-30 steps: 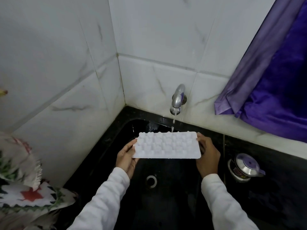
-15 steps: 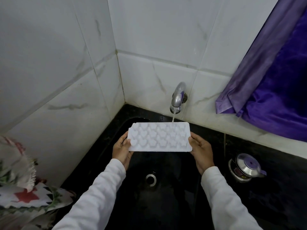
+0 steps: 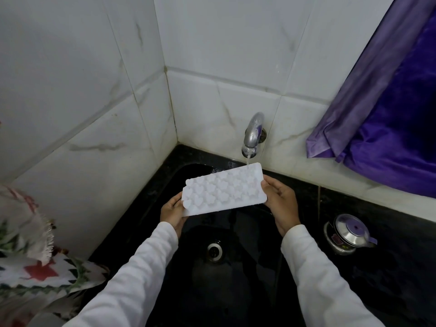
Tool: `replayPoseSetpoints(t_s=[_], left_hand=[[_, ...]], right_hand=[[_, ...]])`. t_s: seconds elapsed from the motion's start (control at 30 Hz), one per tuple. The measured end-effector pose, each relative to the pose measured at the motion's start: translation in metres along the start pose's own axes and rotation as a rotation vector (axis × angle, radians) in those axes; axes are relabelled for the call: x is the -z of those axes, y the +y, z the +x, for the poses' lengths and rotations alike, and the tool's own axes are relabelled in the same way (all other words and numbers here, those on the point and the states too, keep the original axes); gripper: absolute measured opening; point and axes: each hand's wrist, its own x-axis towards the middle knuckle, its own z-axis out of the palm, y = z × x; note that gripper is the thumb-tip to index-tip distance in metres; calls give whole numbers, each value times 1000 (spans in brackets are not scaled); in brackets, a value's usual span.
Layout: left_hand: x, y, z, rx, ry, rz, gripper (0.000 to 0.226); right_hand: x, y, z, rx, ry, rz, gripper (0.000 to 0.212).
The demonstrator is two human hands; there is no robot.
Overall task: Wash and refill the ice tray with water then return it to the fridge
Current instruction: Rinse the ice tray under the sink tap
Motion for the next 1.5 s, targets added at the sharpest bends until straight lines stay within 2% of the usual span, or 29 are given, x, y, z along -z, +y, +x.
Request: replayPoseSetpoints(t_s=[0.57,0.77,1.5], left_hand=[[19,-9,4,-34,121,133,32],[6,-5,-4,-110,75,181,34],[-51,3,-23,-143,-193,240,39]], right_hand=[[3,19,-27,-30,-16,-51,25],[18,31,-20,-62,82,-69,24],[71,52,-7,-138,340,-3,22]])
